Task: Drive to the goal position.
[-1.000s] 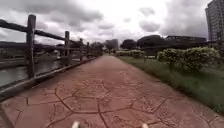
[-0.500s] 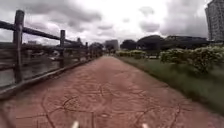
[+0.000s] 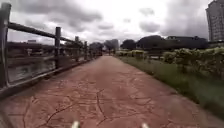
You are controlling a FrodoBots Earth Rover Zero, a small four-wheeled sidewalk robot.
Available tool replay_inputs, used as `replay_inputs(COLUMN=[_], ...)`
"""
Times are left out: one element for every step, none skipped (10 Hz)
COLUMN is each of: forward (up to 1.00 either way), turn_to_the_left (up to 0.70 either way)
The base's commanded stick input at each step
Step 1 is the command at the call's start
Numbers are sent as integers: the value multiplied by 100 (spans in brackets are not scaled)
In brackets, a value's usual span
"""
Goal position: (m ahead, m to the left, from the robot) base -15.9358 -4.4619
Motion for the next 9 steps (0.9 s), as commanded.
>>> replay_inputs(forward=[70,70,70,70,70,70,70,70,70], turn_to_the_left=[0,0,0,0,0,0,0,0,0])
